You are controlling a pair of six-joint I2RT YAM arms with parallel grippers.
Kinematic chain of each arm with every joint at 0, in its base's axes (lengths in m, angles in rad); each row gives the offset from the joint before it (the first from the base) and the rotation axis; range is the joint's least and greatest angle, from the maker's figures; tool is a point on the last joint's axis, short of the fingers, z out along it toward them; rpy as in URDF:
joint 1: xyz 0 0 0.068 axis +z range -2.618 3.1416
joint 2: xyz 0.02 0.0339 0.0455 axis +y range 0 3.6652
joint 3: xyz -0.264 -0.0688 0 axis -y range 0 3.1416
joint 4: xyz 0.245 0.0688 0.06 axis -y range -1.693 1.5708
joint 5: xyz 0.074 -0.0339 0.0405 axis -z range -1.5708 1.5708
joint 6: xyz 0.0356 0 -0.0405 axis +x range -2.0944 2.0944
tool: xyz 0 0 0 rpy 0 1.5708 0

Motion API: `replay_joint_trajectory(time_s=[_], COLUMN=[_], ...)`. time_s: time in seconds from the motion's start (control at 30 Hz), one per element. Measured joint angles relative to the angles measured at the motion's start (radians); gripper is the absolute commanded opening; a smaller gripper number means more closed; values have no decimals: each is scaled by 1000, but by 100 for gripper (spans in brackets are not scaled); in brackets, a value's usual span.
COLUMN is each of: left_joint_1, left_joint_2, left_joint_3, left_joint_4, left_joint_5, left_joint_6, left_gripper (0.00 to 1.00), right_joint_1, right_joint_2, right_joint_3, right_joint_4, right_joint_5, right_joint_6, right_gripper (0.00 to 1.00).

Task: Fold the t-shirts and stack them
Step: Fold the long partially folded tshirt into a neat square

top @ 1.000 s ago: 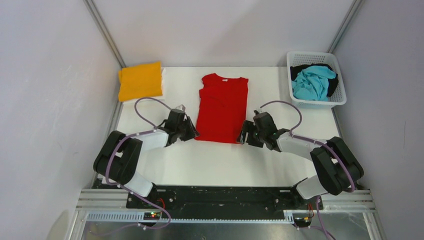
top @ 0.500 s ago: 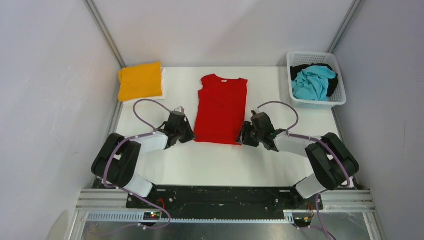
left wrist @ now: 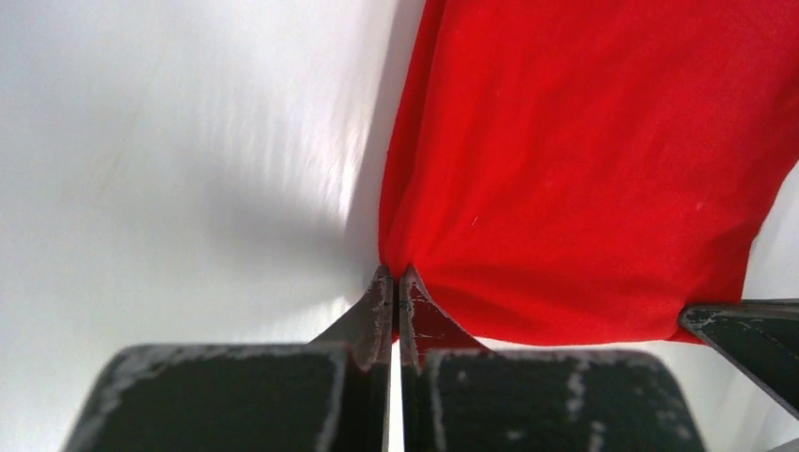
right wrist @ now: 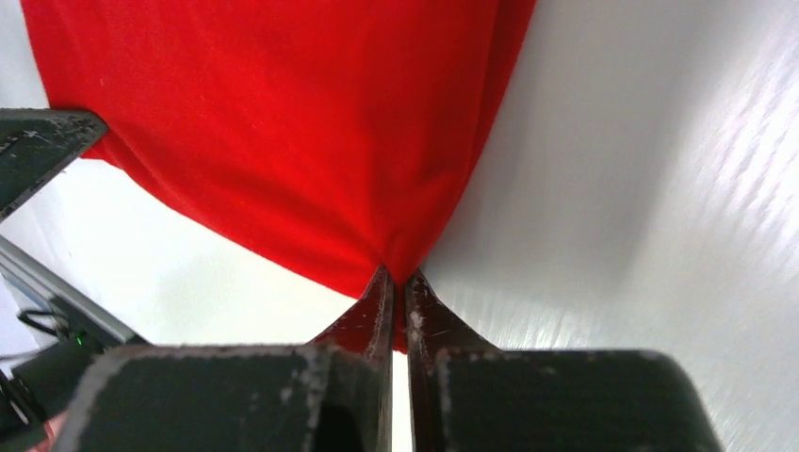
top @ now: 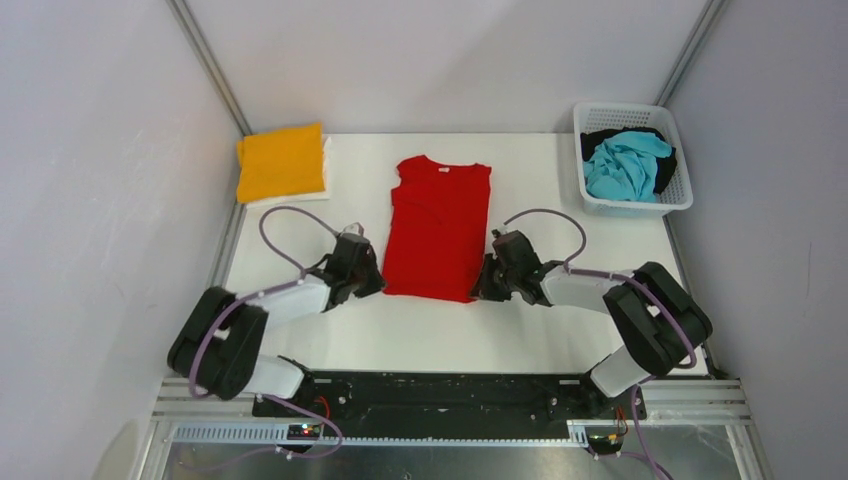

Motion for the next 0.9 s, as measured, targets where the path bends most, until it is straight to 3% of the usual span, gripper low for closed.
replay_joint_trajectory(time_s=[0.27,0.4,0.57,0.7,0.9], left_joint_1=[-146,-265,-377,-398,-401], left_joint_2=[-465,-780,-1089,-1128,-980], left_joint_3=[-202,-212,-191,-115,-24], left_joint_4=[-273,-468,-607,-641,-563], left_joint_5=[-118,-179,-219,-251,-309], left_joint_6=[-71,-118,-143,-138,-81], left_gripper=[0,0,0,0,0], right_joint_1=[137,237,260,241,84], right_joint_2=[-138,-298,-430,-486,-492], right_joint_3=[-36,-39,14,69,132], right_joint_4=[-238,-394,-573,-651,-715], right_joint_5=[-92,-184,-288,-353,-410], right_joint_6=[-31,-61,-117,-156,-200], right_gripper=[0,0,1,1,0])
